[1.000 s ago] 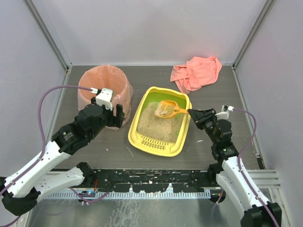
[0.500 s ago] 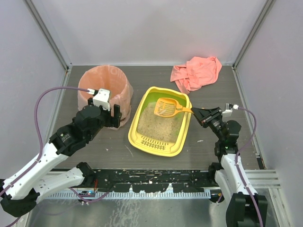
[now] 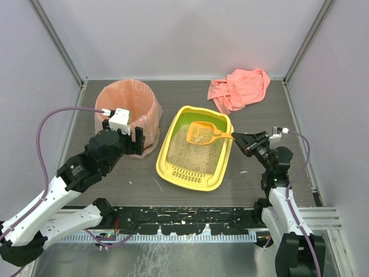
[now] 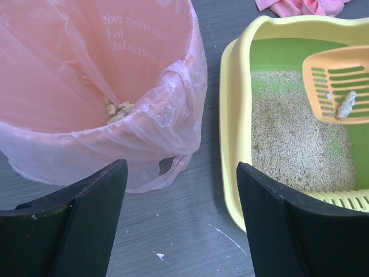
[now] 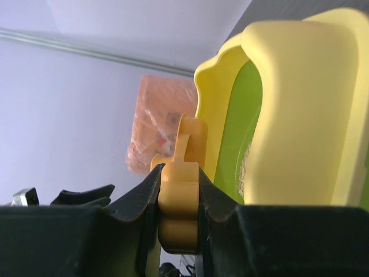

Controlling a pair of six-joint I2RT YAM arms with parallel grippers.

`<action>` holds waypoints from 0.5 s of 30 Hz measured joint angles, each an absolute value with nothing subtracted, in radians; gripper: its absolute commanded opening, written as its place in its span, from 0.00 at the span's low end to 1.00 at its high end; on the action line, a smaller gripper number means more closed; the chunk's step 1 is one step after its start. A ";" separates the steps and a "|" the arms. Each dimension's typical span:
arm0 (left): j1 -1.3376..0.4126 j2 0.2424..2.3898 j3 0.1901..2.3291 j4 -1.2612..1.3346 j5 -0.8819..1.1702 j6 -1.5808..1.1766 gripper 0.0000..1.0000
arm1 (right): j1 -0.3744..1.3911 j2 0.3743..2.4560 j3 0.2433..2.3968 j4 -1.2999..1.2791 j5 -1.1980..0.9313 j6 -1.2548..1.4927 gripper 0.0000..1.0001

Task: Clean the litter box

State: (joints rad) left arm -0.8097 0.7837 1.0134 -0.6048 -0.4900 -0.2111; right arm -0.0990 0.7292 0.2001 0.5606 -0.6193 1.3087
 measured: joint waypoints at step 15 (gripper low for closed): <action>-0.810 0.693 1.004 -0.616 -0.584 -0.199 0.98 | -0.053 0.749 0.273 0.479 -0.630 1.243 0.01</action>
